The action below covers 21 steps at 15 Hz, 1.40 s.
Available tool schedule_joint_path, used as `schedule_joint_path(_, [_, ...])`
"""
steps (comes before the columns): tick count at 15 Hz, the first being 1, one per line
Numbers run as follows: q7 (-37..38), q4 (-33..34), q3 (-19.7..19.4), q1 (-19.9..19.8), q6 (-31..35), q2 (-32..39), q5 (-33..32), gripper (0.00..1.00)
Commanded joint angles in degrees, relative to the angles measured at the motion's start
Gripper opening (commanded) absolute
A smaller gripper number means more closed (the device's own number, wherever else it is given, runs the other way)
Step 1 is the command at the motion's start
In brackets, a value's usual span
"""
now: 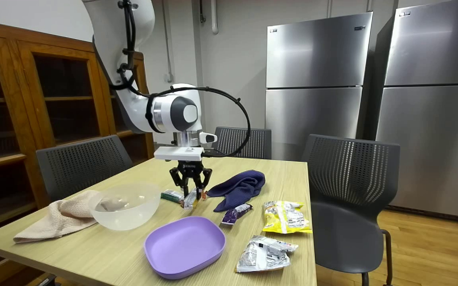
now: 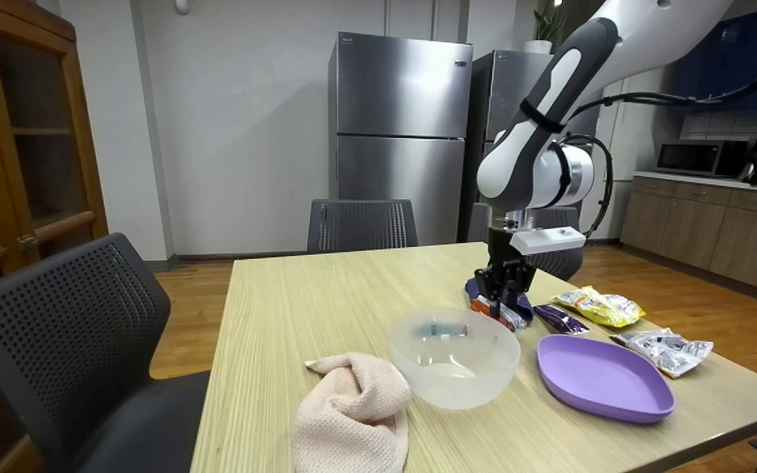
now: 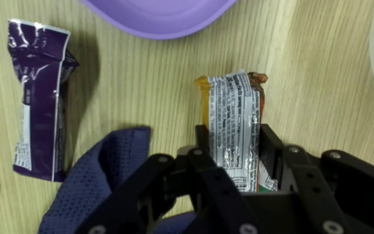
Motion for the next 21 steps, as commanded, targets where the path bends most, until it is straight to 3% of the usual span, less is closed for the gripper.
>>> schedule_joint_path(1, [2.01, -2.73, -0.12, -0.18, -2.57, -5.40, 0.79, 0.17])
schedule_joint_path(12, [3.58, -15.96, -1.17, -1.15, 2.36, -14.40, 2.71, 0.17])
schedule_joint_path(16, [10.21, -21.64, -4.44, 0.31, 5.61, -16.79, 0.45, 0.17])
schedule_joint_path(21, [11.76, -26.20, -4.19, -0.49, 4.85, -18.12, 2.99, 0.17])
